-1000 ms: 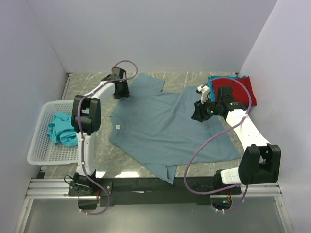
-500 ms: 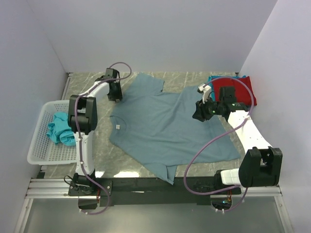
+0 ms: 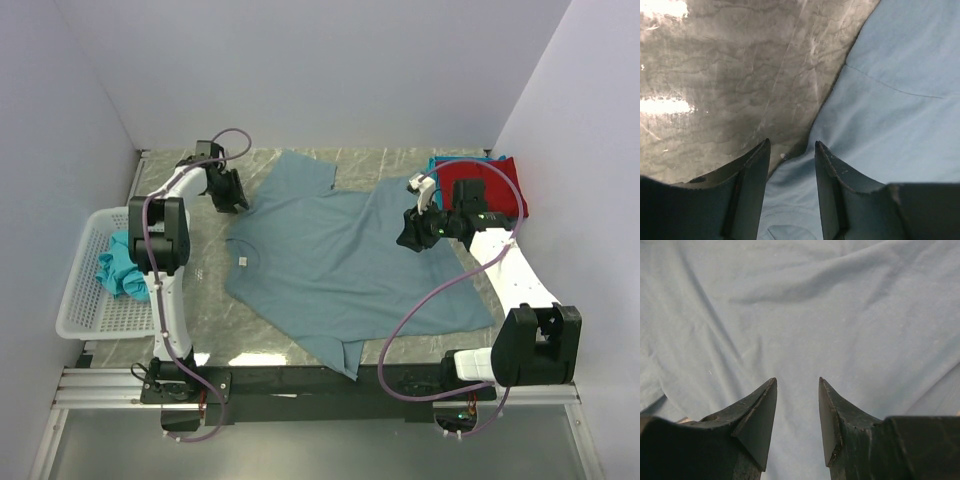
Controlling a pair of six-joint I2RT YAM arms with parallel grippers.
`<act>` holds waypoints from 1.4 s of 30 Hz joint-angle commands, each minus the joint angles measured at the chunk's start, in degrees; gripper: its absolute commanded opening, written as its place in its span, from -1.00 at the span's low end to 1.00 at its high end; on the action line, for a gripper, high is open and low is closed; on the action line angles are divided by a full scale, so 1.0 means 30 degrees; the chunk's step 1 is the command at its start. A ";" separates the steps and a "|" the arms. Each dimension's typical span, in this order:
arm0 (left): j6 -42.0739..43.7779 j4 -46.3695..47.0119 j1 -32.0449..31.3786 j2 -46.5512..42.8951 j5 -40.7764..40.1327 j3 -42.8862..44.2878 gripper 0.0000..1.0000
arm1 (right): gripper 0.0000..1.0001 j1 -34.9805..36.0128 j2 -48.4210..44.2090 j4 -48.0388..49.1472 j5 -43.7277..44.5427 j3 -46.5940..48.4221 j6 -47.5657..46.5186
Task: Fold and stack the t-shirts
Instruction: Flatten the tshirt out
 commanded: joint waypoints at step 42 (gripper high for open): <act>0.0825 -0.1405 -0.2361 -1.0615 -0.7750 -0.7617 -0.09 | -0.08 -0.0251 0.1549 -0.0318 0.0584 0.0590 -0.0129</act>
